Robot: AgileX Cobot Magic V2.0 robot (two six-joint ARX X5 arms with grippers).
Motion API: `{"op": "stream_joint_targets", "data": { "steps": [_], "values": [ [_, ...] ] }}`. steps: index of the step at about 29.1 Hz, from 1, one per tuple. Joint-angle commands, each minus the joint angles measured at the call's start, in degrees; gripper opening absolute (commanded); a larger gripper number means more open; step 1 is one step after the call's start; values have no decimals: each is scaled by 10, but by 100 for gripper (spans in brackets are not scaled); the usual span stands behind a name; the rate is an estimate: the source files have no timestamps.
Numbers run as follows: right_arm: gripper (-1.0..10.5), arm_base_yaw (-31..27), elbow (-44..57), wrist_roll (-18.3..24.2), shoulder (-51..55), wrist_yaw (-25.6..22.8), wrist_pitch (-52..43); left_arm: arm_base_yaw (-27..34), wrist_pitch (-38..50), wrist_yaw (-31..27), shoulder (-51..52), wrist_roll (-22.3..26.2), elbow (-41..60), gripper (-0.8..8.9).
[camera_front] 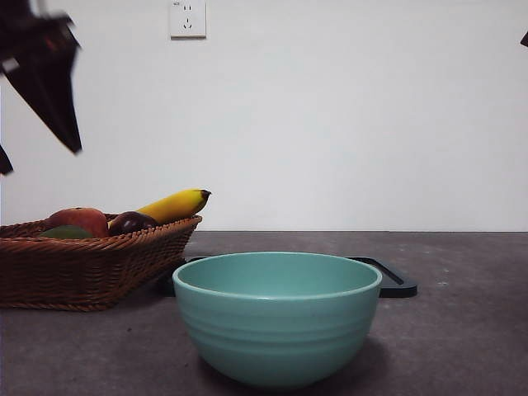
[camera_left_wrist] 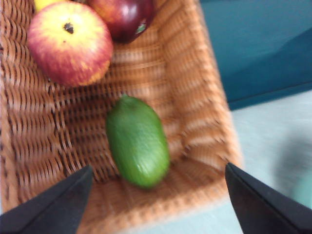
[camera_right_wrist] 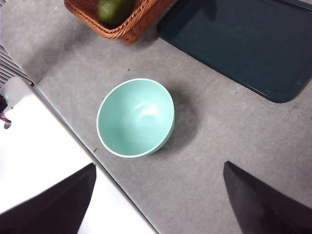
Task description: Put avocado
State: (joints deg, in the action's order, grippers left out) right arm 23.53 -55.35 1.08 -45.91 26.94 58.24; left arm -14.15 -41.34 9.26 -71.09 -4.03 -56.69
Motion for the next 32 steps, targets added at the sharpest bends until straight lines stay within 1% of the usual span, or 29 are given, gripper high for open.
{"op": "stream_joint_targets", "data": {
  "steps": [1, 3, 5, 12, 15, 23, 25, 27, 29, 32],
  "values": [
    [420, 3, -9, -2, -5, 0, -6, -9, 7, -32, -49, 0, -30, 433],
    [420, 3, -9, -2, -5, 0, -7, -16, 8, -57, -81, 0, -42, 433],
    [420, 3, -9, -2, -5, 0, -8, -20, 8, -68, -108, 1, -54, 433],
    [420, 3, -9, -3, -5, 0, -8, -28, 38, -70, -176, 2, -68, 433],
    [419, 3, -9, -3, -5, 0, -8, -30, 37, -93, -198, 2, -68, 433],
    [420, 3, -9, -3, -5, 0, -12, -36, 38, -99, -224, 2, -68, 430],
    [419, 3, -9, -3, -5, 0, -14, -36, 37, -99, -229, 1, -68, 406],
    [420, 3, -9, -3, -5, 0, -15, -36, 36, -99, -235, 1, -68, 337],
    [419, 3, -9, -3, -5, 0, -16, -36, 33, -99, -237, 0, -68, 312],
    [419, 3, -9, -3, -5, 0, -16, -37, 33, -99, -238, -1, -68, 305]
  ]
}}
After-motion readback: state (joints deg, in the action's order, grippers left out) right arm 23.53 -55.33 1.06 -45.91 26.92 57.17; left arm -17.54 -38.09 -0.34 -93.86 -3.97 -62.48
